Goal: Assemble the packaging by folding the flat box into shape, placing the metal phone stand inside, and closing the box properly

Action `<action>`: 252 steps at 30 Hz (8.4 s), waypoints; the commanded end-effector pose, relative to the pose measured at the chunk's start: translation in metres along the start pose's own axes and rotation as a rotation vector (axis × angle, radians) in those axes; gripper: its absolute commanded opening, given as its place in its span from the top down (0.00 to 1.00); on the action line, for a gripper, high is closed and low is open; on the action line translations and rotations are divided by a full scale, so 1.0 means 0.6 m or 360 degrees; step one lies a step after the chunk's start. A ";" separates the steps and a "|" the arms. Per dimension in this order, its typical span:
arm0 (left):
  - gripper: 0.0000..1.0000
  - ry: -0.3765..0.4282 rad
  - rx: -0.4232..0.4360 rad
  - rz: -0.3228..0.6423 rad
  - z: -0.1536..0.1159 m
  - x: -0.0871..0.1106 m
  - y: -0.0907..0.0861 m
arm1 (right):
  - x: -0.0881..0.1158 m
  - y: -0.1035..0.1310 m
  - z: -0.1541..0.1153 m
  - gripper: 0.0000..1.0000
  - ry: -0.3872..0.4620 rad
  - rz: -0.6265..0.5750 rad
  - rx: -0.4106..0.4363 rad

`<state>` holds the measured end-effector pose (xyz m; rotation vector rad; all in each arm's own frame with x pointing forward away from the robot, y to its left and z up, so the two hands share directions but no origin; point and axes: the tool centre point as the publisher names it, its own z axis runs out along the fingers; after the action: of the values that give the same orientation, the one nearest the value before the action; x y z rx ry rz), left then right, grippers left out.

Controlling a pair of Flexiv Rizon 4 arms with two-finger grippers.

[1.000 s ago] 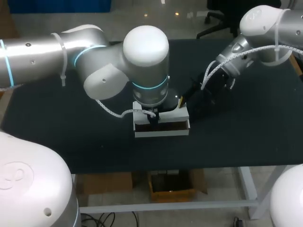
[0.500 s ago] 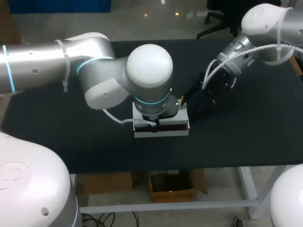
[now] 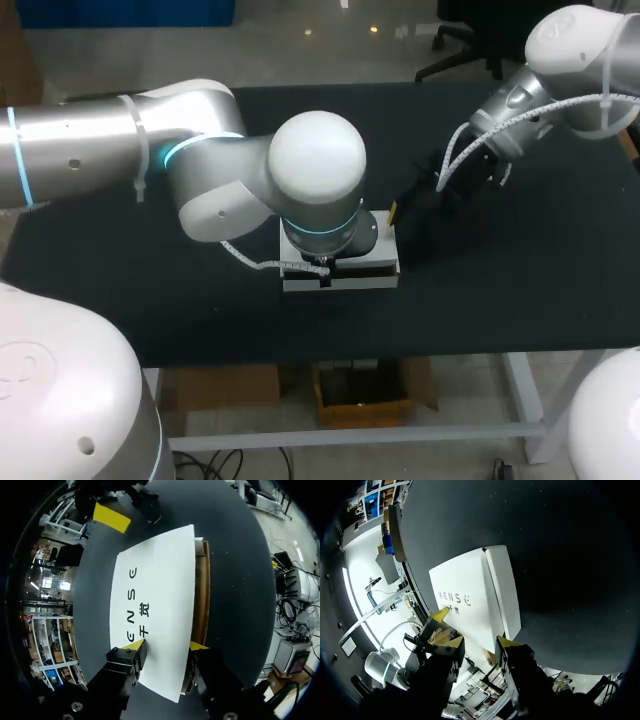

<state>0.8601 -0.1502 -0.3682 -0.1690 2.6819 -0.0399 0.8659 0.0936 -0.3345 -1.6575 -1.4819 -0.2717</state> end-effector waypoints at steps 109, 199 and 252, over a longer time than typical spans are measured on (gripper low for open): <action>1.00 0.0248 0.0313 -0.0340 -0.011 0.009 0.064 | -0.020 -0.015 0.081 1.00 -0.0121 -0.0007 -0.0066; 0.00 0.0344 -0.0357 -0.1796 -0.154 0.209 -0.058 | -0.105 -0.098 -0.148 0.00 -0.0072 -0.1330 -0.0865; 0.00 0.0274 -0.0409 -0.2377 -0.045 0.172 -0.058 | -0.114 -0.037 -0.226 0.00 -0.0109 -0.2070 -0.1257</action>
<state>0.7535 -0.2015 -0.3862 -2.1776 2.0437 -0.1708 0.8759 -0.0529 -0.2885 -0.9218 -2.5194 -1.6651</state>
